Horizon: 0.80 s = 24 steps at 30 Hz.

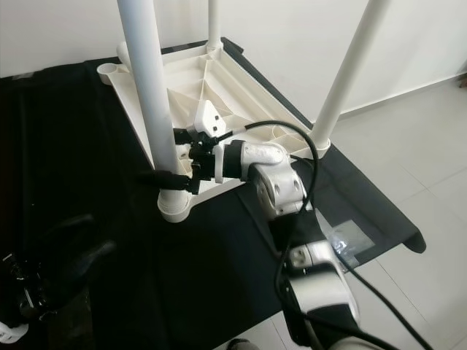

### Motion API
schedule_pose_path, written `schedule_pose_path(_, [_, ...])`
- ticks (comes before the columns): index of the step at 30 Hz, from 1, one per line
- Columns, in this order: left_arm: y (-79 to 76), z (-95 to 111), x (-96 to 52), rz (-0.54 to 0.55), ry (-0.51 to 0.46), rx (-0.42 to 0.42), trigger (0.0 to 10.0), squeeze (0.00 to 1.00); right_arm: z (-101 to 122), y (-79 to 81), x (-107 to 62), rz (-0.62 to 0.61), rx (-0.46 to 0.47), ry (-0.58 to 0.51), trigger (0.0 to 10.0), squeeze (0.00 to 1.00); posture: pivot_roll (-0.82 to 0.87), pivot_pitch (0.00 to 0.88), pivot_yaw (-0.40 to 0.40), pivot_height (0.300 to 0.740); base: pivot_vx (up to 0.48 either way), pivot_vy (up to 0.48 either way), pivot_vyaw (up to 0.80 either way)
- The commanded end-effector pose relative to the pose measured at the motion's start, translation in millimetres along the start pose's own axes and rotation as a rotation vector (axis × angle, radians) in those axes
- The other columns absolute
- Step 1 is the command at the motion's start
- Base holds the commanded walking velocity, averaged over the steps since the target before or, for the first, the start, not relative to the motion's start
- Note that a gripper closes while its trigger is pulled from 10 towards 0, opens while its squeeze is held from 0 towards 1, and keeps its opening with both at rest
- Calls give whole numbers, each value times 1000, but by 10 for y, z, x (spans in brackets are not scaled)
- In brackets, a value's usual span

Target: Building children table

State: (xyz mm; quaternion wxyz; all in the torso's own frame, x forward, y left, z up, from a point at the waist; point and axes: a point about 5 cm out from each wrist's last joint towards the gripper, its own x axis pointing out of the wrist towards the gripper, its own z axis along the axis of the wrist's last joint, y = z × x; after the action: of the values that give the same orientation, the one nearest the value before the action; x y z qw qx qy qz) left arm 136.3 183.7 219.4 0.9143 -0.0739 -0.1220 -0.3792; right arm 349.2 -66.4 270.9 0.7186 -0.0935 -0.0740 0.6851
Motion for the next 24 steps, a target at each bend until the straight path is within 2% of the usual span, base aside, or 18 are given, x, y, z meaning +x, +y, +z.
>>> schedule_pose_path(1, [-38, 23, -11, -6, 15, 6, 10000, 0, 3, -16, 26, 41, 17, -25, 471, 0, 47, 241, -35, 740, 0, 0, 0])
schedule_pose_path(2, [-47, 27, -16, -4, 17, 5, 10000, 0, 12, -27, 41, 59, 20, -28, 0, 0, 51, 244, -37, 740, 0, 0, 0])
schedule_pose_path(10, [-54, 32, -35, 6, 23, 6, 10000, 0, 20, -80, 66, 122, 22, -50, 0, 0, 53, 250, -42, 740, 0, 0, 0])
schedule_pose_path(16, [-46, 17, -23, 9, 20, 5, 10000, 0, -18, -124, -25, 15, 27, -68, 0, 0, 35, 239, -43, 740, 0, 0, 0])
schedule_pose_path(18, [-39, 14, -18, 8, 16, 7, 10000, 0, -70, -142, -114, -120, 36, -79, 0, 0, 24, 233, -47, 740, 0, 0, 0])
schedule_pose_path(19, [-39, 14, -18, 8, 16, 7, 10000, 0, -70, -142, -114, -120, 36, -79, 0, 0, 24, 233, -47, 740, 0, 0, 0])
schedule_pose_path(20, [-32, 10, -20, 7, 15, 7, 10000, 0, -170, -112, -149, -253, 61, -63, 0, 0, 14, 226, -53, 740, 0, 0, 0])
schedule_pose_path(21, [-25, 4, -20, 5, 14, 7, 10000, 0, -387, -49, -153, -591, 63, 13, 0, 0, 9, 223, -51, 740, 0, 0, 0])
schedule_pose_path(22, [-25, 4, -20, 5, 14, 7, 10000, 0, -387, -49, -153, -591, 63, 13, 0, 0, 9, 223, -51, 740, 0, 0, 0])
schedule_pose_path(23, [-15, 2, -21, 4, 14, 7, 10000, 0, -509, 15, -203, -845, 51, 65, 0, 0, 5, 222, -47, 740, 0, 0, 0])
schedule_pose_path(24, [-5, 1, -15, -1, 13, 6, 10000, 0, -658, 274, -198, -960, 60, 122, 0, 0, -9, 226, -31, 740, 0, 0, 0])
